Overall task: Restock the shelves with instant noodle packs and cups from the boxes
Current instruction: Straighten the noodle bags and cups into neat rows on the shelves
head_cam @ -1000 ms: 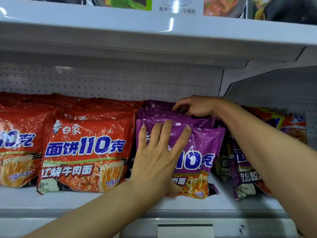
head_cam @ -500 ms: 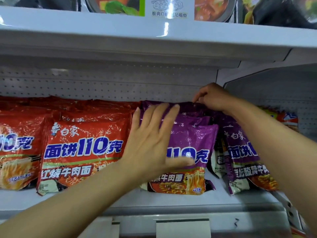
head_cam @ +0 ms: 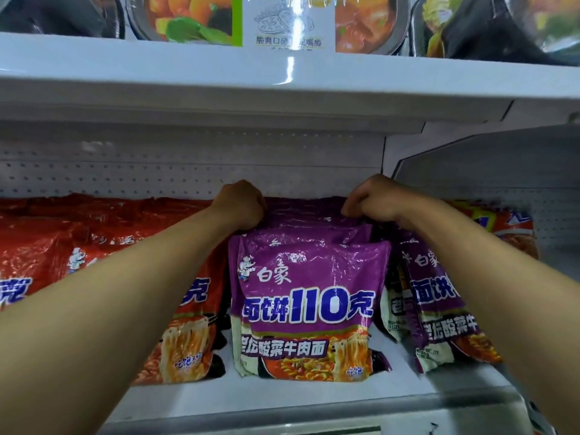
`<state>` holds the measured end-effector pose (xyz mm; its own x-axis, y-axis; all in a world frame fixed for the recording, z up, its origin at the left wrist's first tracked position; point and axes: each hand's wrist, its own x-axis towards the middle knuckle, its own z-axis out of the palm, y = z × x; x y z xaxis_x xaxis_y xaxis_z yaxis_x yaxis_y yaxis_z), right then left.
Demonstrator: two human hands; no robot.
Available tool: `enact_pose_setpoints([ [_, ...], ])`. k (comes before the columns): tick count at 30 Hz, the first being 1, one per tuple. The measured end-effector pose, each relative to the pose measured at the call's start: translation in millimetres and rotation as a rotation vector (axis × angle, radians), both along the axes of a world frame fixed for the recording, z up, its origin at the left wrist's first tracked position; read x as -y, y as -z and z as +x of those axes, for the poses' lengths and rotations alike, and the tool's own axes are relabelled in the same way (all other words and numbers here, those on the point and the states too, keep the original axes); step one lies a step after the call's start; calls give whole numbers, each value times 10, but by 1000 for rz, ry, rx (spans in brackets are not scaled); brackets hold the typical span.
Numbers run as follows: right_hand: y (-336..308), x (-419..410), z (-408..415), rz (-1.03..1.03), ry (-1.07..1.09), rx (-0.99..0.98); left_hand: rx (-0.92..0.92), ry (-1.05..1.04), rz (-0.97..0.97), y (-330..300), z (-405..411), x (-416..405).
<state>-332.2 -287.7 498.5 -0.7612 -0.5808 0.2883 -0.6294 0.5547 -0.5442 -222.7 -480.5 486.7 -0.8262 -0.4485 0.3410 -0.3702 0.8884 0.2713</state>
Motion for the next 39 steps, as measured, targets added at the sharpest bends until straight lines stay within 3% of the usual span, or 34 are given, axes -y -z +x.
enact_pose_setpoints([
  [8, 121, 0, -27, 32, 134, -107, -34, -34, -27, 6, -4, 59],
  [14, 93, -186, 96, -311, 33, -38, -198, 63, 44, -115, 212, 33],
  [18, 53, -251, 269, -95, -51, 71, -43, 142, 191, -126, 407, -12],
  [21, 97, -234, 285, -55, -28, 93, 18, 169, 179, -97, 477, -26],
  [29, 177, -163, 277, -182, 120, -36, 8, 126, 63, -55, 539, -73],
  [33, 138, -345, 381, -374, 47, 10, -89, 130, 65, -54, 640, -58],
  [37, 114, -380, 491, -77, 7, 9, -78, 98, 7, -14, 679, -67],
  [39, 153, -346, 486, -57, 47, 5, -117, 71, 12, 6, 679, -63],
])
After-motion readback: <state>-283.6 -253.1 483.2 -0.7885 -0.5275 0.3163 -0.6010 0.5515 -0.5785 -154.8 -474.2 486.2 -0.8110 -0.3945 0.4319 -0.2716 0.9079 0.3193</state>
